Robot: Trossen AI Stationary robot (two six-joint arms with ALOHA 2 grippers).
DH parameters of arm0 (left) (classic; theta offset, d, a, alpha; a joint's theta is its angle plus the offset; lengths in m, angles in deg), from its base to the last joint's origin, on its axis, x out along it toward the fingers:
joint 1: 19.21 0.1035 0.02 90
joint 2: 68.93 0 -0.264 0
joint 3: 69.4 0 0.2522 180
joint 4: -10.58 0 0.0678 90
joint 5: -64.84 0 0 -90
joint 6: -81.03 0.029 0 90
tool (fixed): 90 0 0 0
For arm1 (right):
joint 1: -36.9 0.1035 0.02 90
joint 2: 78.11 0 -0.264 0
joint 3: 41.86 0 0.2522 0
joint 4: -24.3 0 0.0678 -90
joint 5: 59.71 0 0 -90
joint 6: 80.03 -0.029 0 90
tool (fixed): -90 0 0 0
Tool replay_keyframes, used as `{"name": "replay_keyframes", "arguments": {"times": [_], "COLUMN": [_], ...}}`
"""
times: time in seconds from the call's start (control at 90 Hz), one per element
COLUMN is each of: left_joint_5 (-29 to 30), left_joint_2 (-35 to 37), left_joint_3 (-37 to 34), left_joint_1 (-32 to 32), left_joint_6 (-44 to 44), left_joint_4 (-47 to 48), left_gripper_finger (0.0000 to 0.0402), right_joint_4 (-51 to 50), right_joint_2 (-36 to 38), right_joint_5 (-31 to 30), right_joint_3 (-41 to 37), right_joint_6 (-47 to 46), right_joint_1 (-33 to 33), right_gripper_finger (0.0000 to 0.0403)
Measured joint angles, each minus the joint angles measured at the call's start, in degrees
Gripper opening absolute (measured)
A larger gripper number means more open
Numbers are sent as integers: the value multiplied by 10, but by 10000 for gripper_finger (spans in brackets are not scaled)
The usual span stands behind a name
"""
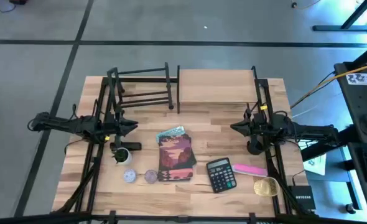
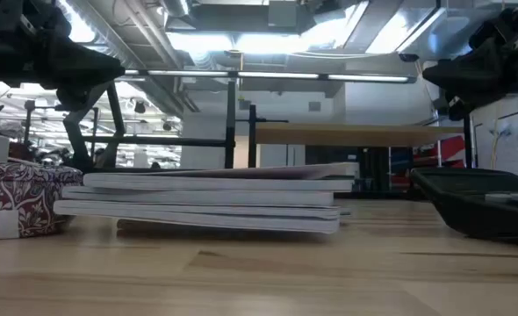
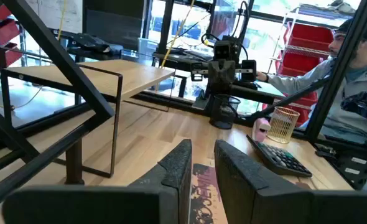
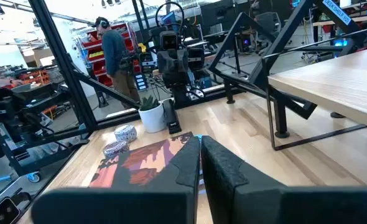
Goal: Stock shelves
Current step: Return to Home Position
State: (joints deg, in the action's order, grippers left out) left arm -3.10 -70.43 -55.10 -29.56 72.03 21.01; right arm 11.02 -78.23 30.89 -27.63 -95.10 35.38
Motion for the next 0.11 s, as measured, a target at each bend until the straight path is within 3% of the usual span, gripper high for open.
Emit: {"name": "replay_keyframes", "arguments": {"times": [0.111], "left_joint_5": [0], "left_joint_2": [0], "left_joint_3": [0], "left_joint_1": [0], "left_joint_6": [0], "left_joint_4": [0], "left_gripper_finger": [52], "right_joint_4": [0], "right_joint_2": [0], "right_joint_5": [0], "right_joint_3": [0], "right_joint_6": [0], "right_joint_1": [0], "right_gripper_finger": [1]}}
